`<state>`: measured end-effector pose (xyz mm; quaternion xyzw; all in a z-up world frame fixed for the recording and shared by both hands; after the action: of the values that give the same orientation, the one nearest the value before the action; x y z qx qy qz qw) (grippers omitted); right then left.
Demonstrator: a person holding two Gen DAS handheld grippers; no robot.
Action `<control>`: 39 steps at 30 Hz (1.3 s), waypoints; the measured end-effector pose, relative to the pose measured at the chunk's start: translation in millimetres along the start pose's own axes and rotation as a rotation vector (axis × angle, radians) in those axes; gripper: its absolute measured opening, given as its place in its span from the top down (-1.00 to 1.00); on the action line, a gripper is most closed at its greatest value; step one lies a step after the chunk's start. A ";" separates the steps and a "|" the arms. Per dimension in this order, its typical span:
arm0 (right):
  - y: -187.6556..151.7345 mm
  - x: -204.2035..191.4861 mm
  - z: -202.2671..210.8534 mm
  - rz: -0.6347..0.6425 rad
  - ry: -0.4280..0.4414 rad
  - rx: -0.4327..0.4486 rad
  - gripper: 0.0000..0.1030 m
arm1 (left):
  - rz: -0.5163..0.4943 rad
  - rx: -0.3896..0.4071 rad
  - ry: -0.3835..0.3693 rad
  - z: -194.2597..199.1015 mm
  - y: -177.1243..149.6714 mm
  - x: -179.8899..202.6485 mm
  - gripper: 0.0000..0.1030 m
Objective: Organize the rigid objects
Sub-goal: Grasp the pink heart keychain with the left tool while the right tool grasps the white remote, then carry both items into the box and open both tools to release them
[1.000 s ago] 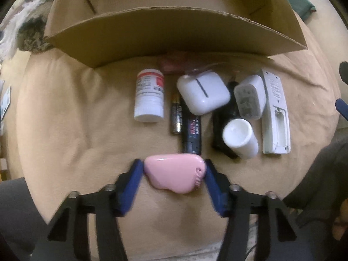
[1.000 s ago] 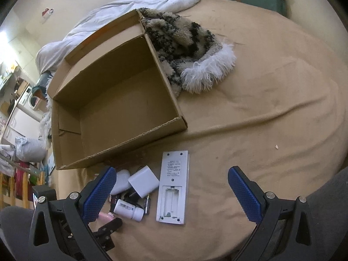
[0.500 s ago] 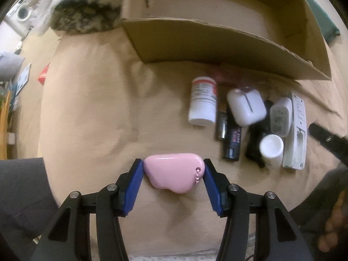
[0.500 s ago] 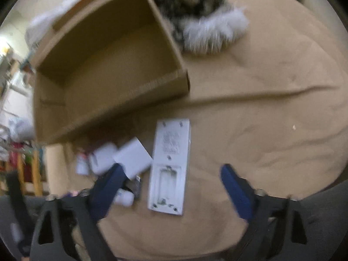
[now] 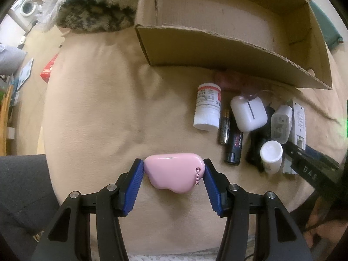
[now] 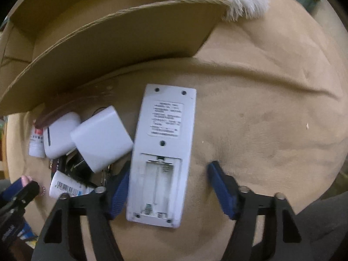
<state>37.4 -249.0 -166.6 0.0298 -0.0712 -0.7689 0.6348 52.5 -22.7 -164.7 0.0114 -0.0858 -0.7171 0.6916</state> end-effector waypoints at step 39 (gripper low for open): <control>-2.8 31.4 155.8 -0.122 0.377 0.505 0.13 | -0.040 0.351 0.066 120.3 33.7 2.3 0.01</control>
<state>7.4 -268.1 -11.6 0.3325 -0.1391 -0.7444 0.5621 69.5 -13.0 -41.2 0.1572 -0.1865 -0.7039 0.6671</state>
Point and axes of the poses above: each gripper's, at about its wrist camera, not at the fingertips, and z roughly against the way its jaws point, x to its right, y to its top, the point moved 1 cm from there along -z, roughly the way its jaws point, and after that the axes turned 3 degrees about -y, right-handed, at the moved point
